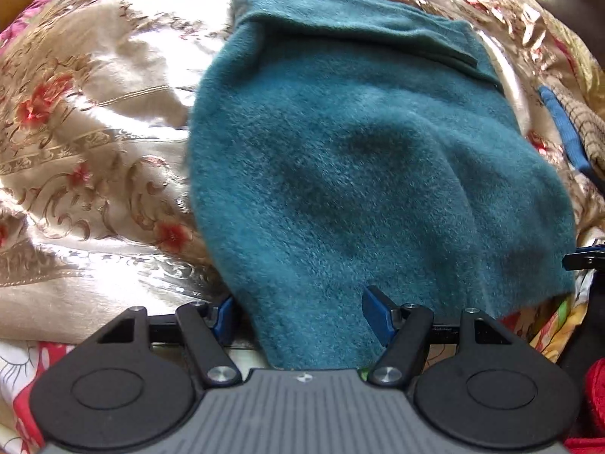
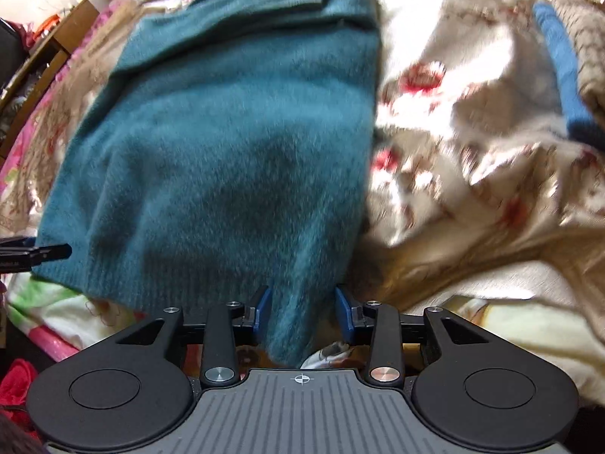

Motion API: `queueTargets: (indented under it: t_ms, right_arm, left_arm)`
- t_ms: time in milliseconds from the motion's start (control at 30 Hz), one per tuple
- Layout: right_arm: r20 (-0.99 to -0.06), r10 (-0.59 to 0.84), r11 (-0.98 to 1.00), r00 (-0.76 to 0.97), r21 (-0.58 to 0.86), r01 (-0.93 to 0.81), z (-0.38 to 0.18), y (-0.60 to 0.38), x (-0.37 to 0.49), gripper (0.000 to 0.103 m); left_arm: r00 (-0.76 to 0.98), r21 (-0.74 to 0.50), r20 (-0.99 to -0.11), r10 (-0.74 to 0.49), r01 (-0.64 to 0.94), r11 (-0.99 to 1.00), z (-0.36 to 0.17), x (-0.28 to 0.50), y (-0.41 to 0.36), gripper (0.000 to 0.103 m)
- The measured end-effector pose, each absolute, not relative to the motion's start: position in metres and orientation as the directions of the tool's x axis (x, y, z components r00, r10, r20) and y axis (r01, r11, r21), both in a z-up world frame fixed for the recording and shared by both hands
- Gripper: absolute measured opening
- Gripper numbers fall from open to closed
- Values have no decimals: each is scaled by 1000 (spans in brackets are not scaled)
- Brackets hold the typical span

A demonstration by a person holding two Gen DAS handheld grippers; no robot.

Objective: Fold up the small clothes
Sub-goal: 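Grasp the sweater hem with both grippers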

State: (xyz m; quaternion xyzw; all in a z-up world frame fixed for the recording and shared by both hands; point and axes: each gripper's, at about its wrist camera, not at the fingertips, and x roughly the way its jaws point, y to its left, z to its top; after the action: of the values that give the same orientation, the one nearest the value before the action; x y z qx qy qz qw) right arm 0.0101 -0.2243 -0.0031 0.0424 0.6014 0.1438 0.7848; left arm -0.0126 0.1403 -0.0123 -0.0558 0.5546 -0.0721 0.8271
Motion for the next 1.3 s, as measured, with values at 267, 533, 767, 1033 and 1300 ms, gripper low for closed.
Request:
queueTargets:
  t_ms: [267,533,767,1033,1300]
  right_arm:
    - [-931,314,945,185,288,-155,-21,-222,11,38]
    - [-868,451,892,209,445,-77,-15,-242,13,16]
    - [-732,605,776,313,631,-26,4,-254,19,15]
    - [-574,666,674,476,736,-55,41,-255,60,14]
    - [-476,602,662,641,746,-67,71,-258,139,14]
  left_arm:
    - [373,-211,-904,-207,31,977,-14,-12,142,60]
    - [380,-321,-883,-274,-65,945,-17,-16,164,22]
    - [446,-454,-814,-372,-88,887,-4,-8,177,17]
    - [605,-620,-642,-470,-51,783,33,34,195,17]
    - [741,-649,-501,-446,19,761,68,129,202,17]
